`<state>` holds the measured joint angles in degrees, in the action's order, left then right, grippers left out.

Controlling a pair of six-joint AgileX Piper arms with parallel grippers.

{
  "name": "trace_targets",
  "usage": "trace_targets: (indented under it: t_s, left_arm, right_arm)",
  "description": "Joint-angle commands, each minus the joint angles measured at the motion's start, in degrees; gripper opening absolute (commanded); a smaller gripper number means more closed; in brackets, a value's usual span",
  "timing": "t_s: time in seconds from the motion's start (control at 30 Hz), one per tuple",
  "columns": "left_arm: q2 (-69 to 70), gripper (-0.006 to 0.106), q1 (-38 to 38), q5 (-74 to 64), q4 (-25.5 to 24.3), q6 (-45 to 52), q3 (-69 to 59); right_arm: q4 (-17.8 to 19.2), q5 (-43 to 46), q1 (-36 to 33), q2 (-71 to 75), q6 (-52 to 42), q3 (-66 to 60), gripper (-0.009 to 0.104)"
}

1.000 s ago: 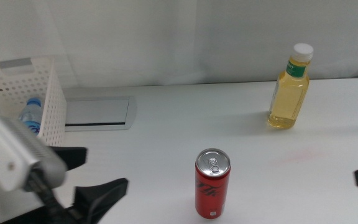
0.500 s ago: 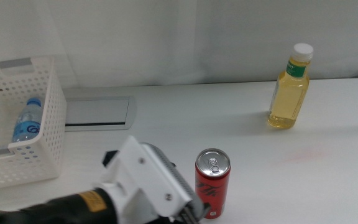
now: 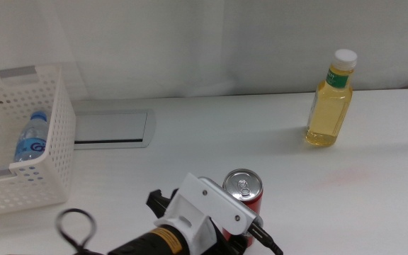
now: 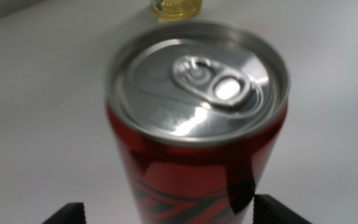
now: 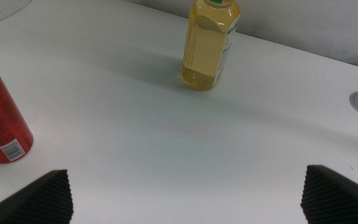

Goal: Use arms to grab the bottles and put them into the dustbin to the left of the table.

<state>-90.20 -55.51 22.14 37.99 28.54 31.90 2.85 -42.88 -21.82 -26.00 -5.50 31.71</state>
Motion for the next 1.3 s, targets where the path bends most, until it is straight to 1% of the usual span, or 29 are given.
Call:
trace_targets:
  t_s: [0.0,0.03,0.13,0.2,0.27,0.4,0.57,0.6,0.73,0.77,0.8,0.87,1.07,1.2,1.27]
  left_arm:
    - [-3.4,0.071,-0.5,4.4,-7.5,-10.6,-0.3]
    - [-4.8,0.071,-0.5,6.0,-10.3,-14.0,-0.3]
    - [-8.1,0.071,-0.5,12.3,-16.3,-20.8,-0.3]
    - [-9.9,0.071,-0.5,16.2,-18.4,-22.9,-0.3]
    - [-11.4,0.071,-0.5,19.7,-19.2,-23.9,-0.2]
    - [-14.0,0.071,-0.5,24.7,-19.2,-25.2,-0.2]
    - [-16.3,0.070,-0.5,25.9,-19.5,-28.2,-0.1]
    - [-16.4,0.068,-0.5,26.0,-19.5,-28.5,-0.1]
    - [-16.5,0.037,-0.5,26.8,-19.5,-28.5,0.1]
    - [-16.5,0.007,-0.5,26.8,-19.5,-28.5,0.1]
    - [-16.5,-0.003,-0.5,27.1,-19.3,-28.5,0.1]
    - [-16.3,-0.003,-0.5,29.6,-19.3,-28.5,0.1]
    - [-12.8,-0.003,-0.4,29.5,-19.1,-26.3,0.6]
    - [-8.3,-0.003,0.2,28.1,-15.7,-21.5,0.6]
    - [-5.3,-0.003,1.5,25.6,-15.0,-19.1,0.6]
  right_arm:
    - [0.7,0.5,0.4,0.3,-0.3,0.3,0.103]
    - [0.7,0.7,0.4,0.3,0.3,0.3,0.103]
    - [1.0,1.1,0.4,0.3,1.2,0.3,0.103]
    - [1.1,1.3,0.4,0.3,2.3,0.3,0.103]
    - [1.1,1.4,0.4,0.3,2.7,0.3,0.103]
    - [1.1,1.4,0.4,0.3,2.7,0.3,0.103]
    - [1.1,1.4,0.4,0.3,2.7,0.3,0.103]
    - [1.1,1.4,0.4,0.3,2.7,0.3,0.103]
    - [1.1,1.4,0.4,0.3,2.7,0.3,0.103]
    - [1.3,1.4,0.4,0.3,2.7,0.3,0.103]
    - [1.3,1.4,0.4,0.3,2.7,0.3,0.103]
    - [1.3,1.4,0.4,0.3,2.7,0.3,0.103]
    - [1.3,1.6,0.4,0.3,2.7,0.3,0.103]
    - [1.3,1.6,0.4,0.3,2.7,0.3,0.103]
    - [1.3,1.6,0.4,0.3,2.7,0.3,0.103]
